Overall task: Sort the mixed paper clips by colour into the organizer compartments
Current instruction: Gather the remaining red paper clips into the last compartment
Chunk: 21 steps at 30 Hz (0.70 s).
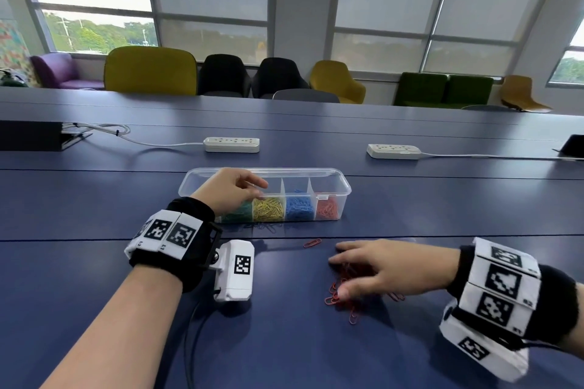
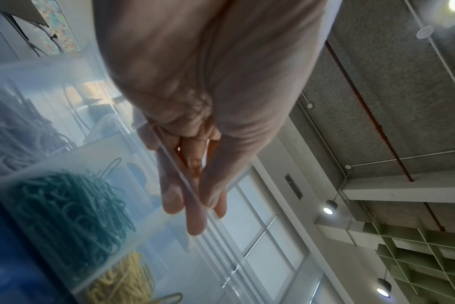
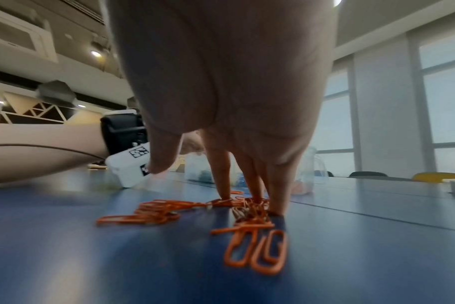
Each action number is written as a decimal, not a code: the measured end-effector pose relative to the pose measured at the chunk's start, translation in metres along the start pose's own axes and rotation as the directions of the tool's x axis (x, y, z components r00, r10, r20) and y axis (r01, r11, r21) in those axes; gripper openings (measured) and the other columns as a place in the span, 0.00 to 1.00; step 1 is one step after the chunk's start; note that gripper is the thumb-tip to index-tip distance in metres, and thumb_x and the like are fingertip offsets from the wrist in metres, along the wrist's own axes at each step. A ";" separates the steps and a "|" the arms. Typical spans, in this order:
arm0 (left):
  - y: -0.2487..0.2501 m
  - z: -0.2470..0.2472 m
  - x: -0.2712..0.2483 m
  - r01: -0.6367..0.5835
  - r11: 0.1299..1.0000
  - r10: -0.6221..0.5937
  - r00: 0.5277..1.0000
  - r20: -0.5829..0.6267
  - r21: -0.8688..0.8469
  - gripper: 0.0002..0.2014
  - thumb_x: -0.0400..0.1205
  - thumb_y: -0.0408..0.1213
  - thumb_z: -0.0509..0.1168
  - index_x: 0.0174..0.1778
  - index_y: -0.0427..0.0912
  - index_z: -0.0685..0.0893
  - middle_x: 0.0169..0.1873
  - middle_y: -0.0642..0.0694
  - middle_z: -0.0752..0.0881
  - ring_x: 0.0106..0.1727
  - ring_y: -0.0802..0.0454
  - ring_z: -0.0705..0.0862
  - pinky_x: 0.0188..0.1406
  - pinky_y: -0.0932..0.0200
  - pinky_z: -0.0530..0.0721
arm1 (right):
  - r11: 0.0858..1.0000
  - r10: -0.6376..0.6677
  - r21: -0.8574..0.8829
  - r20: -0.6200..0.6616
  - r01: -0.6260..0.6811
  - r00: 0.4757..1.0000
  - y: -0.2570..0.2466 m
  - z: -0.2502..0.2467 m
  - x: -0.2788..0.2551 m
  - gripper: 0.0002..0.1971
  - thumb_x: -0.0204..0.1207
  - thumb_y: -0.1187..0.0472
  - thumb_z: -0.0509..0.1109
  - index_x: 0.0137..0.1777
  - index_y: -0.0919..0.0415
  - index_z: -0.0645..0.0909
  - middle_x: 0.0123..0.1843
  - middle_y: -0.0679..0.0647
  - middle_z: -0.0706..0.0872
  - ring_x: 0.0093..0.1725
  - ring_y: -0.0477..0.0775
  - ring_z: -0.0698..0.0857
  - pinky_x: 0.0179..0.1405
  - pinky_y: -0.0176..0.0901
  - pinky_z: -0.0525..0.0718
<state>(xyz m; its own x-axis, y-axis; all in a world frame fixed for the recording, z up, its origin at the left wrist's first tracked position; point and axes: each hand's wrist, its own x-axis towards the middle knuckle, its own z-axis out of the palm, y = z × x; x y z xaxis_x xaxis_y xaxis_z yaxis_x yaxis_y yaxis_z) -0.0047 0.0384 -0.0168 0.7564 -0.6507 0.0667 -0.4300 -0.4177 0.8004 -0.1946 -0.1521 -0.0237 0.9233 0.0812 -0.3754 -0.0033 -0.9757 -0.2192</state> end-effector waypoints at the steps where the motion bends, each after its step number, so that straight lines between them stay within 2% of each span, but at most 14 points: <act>1: 0.000 0.000 0.000 0.002 1.000 -0.002 1.000 -0.001 0.001 0.06 0.80 0.30 0.67 0.46 0.46 0.84 0.49 0.33 0.88 0.51 0.43 0.84 0.63 0.51 0.79 | 0.999 -0.045 0.016 -0.015 0.045 0.999 -0.002 0.003 -0.002 0.32 0.73 0.41 0.69 0.76 0.49 0.69 0.79 0.46 0.65 0.77 0.45 0.65 0.74 0.32 0.60; 3: -0.001 0.001 0.000 0.003 1.000 -0.003 1.000 0.001 0.002 0.07 0.80 0.30 0.66 0.45 0.47 0.84 0.48 0.35 0.89 0.53 0.42 0.85 0.64 0.50 0.79 | 0.990 -0.120 0.069 -0.050 0.123 0.991 -0.003 0.008 -0.002 0.33 0.67 0.45 0.77 0.72 0.44 0.73 0.75 0.43 0.67 0.75 0.42 0.64 0.75 0.31 0.61; 5: -0.001 0.001 0.000 0.000 1.000 0.000 1.000 0.002 -0.001 0.09 0.81 0.29 0.65 0.43 0.49 0.83 0.46 0.37 0.89 0.53 0.43 0.85 0.64 0.50 0.78 | 0.973 -0.180 0.131 -0.073 0.189 0.981 0.001 0.010 0.003 0.29 0.64 0.51 0.81 0.66 0.44 0.79 0.68 0.44 0.72 0.68 0.39 0.70 0.71 0.33 0.68; 8: -0.002 0.002 0.001 -0.001 1.000 0.001 1.000 0.000 -0.009 0.09 0.81 0.28 0.65 0.42 0.49 0.83 0.43 0.39 0.89 0.53 0.44 0.85 0.64 0.51 0.78 | 0.949 -0.219 0.207 -0.102 0.236 0.970 0.000 0.009 0.009 0.21 0.65 0.57 0.81 0.59 0.48 0.84 0.59 0.46 0.76 0.52 0.31 0.75 0.54 0.23 0.71; 13: -0.001 0.001 0.000 -0.008 1.000 0.008 1.000 -0.002 -0.012 0.10 0.80 0.29 0.66 0.42 0.51 0.83 0.46 0.35 0.89 0.48 0.48 0.83 0.63 0.50 0.78 | 0.954 -0.183 0.214 -0.142 0.211 0.973 0.000 0.006 0.021 0.12 0.69 0.58 0.78 0.53 0.52 0.87 0.48 0.44 0.82 0.41 0.38 0.79 0.49 0.28 0.78; 17: -0.001 0.001 0.001 -0.010 1.000 0.010 1.000 0.000 -0.008 0.10 0.80 0.29 0.66 0.42 0.51 0.83 0.46 0.35 0.89 0.47 0.48 0.83 0.63 0.49 0.79 | 0.964 -0.071 0.243 -0.154 0.108 0.986 0.008 0.001 0.032 0.08 0.70 0.59 0.77 0.49 0.54 0.87 0.43 0.52 0.90 0.36 0.51 0.85 0.47 0.43 0.87; 19: -0.002 0.001 0.001 -0.013 1.000 0.013 1.000 0.000 -0.001 0.10 0.80 0.30 0.66 0.41 0.53 0.83 0.45 0.36 0.89 0.47 0.48 0.83 0.62 0.49 0.79 | 0.960 -0.037 0.270 -0.153 0.078 0.988 0.013 -0.003 0.037 0.06 0.70 0.63 0.76 0.45 0.54 0.87 0.39 0.50 0.89 0.35 0.54 0.87 0.44 0.39 0.87; 21: -0.002 0.001 0.001 -0.012 1.000 0.012 1.000 0.001 0.005 0.11 0.80 0.30 0.66 0.41 0.53 0.83 0.46 0.36 0.89 0.47 0.48 0.83 0.62 0.49 0.79 | 0.945 -0.019 0.322 -0.134 0.062 0.991 0.017 -0.008 0.039 0.10 0.71 0.68 0.75 0.40 0.50 0.86 0.34 0.47 0.87 0.30 0.46 0.85 0.36 0.31 0.83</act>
<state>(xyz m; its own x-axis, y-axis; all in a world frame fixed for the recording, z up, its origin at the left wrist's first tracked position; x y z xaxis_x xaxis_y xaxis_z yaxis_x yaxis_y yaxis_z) -0.0032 0.0379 -0.0192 0.7506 -0.6564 0.0757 -0.4413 -0.4127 0.7968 -0.1551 -0.1671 -0.0345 0.9663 0.0718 -0.2472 -0.0697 -0.8515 -0.5198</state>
